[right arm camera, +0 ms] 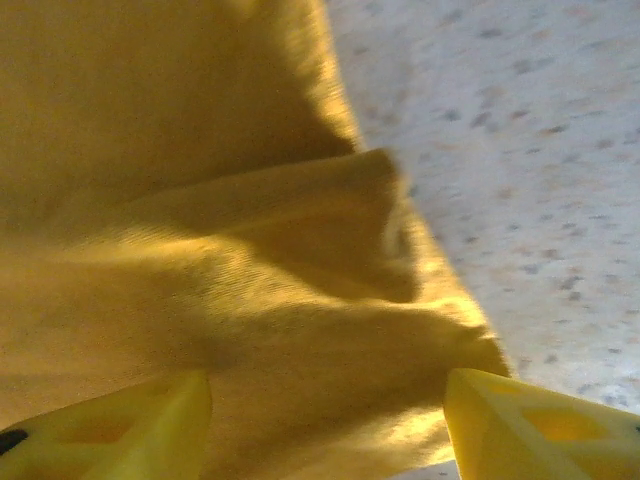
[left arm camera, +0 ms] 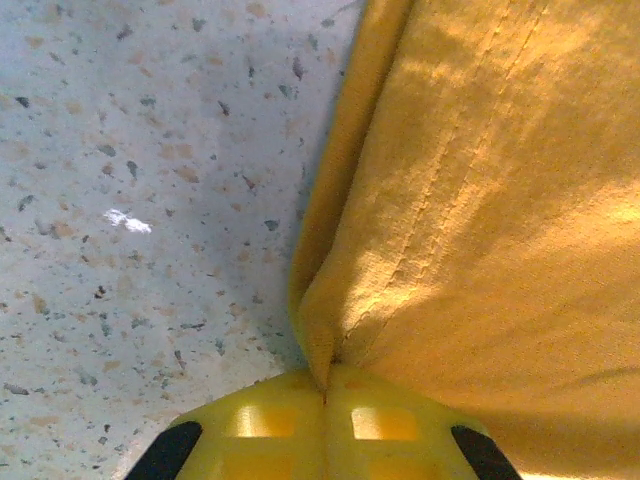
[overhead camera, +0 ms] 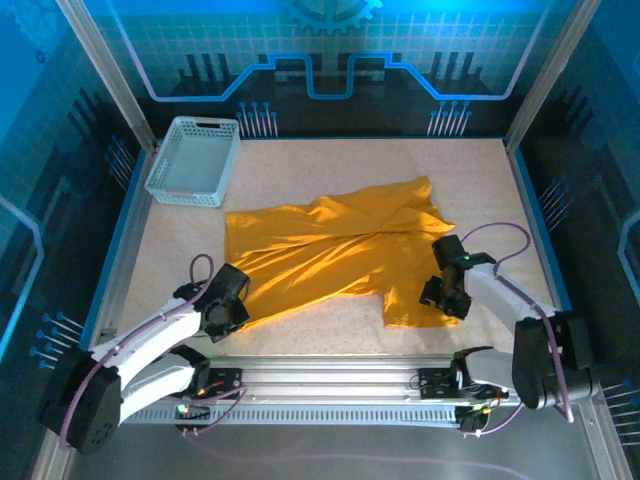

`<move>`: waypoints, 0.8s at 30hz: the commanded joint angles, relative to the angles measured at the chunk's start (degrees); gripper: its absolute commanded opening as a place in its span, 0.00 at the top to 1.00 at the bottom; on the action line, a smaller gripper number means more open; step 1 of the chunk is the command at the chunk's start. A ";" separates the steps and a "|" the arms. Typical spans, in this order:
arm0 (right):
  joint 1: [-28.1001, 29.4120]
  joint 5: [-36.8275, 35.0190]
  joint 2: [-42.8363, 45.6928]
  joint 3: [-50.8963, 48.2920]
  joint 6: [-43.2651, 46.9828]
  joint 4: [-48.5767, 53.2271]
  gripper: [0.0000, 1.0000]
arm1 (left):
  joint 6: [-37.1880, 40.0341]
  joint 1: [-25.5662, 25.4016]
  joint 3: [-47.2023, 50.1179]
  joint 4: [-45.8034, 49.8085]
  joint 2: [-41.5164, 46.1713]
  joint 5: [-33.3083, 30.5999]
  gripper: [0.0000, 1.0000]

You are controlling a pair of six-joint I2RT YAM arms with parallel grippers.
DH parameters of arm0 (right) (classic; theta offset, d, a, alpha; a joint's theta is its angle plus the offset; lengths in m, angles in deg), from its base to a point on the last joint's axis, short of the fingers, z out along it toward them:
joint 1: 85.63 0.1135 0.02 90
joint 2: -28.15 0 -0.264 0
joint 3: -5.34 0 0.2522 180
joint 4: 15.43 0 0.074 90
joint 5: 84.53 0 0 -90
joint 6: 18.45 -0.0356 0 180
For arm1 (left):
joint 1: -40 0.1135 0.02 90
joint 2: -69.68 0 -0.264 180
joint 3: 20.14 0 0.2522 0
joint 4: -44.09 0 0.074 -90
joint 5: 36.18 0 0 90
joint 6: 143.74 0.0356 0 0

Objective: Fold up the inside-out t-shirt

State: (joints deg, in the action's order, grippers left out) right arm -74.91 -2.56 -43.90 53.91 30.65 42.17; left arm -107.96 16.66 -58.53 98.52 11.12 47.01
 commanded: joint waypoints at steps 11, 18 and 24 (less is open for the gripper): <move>10.54 0.85 -4.92 3.25 -4.46 -1.95 0.39 | 8.19 15.45 -4.91 -25.04 -15.44 1.72 1.00; 10.55 -3.71 0.82 3.58 -4.55 2.39 0.37 | 9.73 16.81 -5.94 -24.20 -14.12 0.60 1.00; 10.56 -6.22 2.39 3.07 -6.66 5.89 0.36 | 11.79 20.53 -9.39 -21.03 -11.44 -1.80 1.00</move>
State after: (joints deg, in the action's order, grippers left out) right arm -65.01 -5.77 -42.81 56.40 26.50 44.00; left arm -98.69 33.62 -64.95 94.89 -0.75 56.85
